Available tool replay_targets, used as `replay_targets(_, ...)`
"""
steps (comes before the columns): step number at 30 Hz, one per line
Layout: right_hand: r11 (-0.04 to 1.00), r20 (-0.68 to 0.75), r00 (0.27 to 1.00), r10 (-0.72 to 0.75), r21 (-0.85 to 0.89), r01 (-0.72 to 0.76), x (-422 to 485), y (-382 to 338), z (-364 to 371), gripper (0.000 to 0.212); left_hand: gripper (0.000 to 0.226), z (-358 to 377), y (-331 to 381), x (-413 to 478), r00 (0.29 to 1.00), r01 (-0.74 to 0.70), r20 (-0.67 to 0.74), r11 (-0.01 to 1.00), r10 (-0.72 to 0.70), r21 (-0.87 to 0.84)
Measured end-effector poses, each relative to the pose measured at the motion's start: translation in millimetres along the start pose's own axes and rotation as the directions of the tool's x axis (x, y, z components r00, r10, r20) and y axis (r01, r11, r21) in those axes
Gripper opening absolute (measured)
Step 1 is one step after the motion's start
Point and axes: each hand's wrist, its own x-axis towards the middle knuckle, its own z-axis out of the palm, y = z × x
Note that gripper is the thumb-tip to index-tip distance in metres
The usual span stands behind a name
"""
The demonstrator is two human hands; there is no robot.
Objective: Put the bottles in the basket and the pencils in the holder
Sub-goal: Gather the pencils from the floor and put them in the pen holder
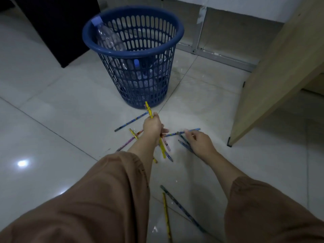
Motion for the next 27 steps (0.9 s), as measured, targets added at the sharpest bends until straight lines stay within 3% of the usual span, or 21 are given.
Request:
replay_targets(3, 0.957, 0.050, 0.990, 0.132, -0.267, -0.114, 4.7, 21.5, 7.9, 0.040, 0.042, -15.4, -8.4, 5.1, 0.999, -0.013, -0.042, 0.995, 0.017, 0.100)
replay_targets(5, 0.904, 0.111, 0.983, 0.150, -0.418, -0.091, 2.9, 28.8, 17.2, 0.039, 0.046, -25.0, -17.2, 9.5, 0.997, -0.030, -0.065, 0.982, 0.043, 0.184)
replay_targets(8, 0.823, 0.117, 0.990, 0.080, -0.568, 0.001, 2.6, 26.1, 31.1, 0.034, 0.040, -37.0, -25.0, 12.9, 0.998, -0.006, -0.068, 0.987, 0.017, 0.158)
replay_targets(15, 0.909, 0.013, 0.993, -0.120, -0.400, 0.115, 22.2, -8.7, 42.8, 0.030, 0.046, -54.2, -22.4, 17.5, 0.994, 0.010, -0.113, 0.994, 0.002, 0.105)
replay_targets(18, 0.898, 0.054, 0.998, -0.024, -0.437, 0.045, 31.3, -13.1, 42.9, 0.041, 0.045, -58.3, -24.7, 19.6, 0.994, 0.018, -0.109, 0.994, -0.006, 0.109)
replay_targets(21, 0.815, -0.006, 0.999, -0.042, -0.579, 0.030, 31.3, -16.2, 42.5, 0.027, 0.043, -59.8, -30.0, 21.2, 0.998, 0.031, -0.057, 0.997, -0.027, 0.075)
replay_targets(23, 0.812, -0.058, 0.997, -0.053, -0.584, 0.010, 26.0, -15.1, 46.2, 0.025, 0.043, -60.3, -31.7, 21.5, 0.998, 0.058, 0.005, 0.997, -0.058, 0.040)
replay_targets(27, 0.946, -0.160, 0.970, 0.185, -0.237, -0.220, 24.4, -13.6, 58.3, 0.027, 0.050, -58.2, -34.3, 19.1, 0.977, 0.130, 0.169, 0.991, -0.130, 0.013)
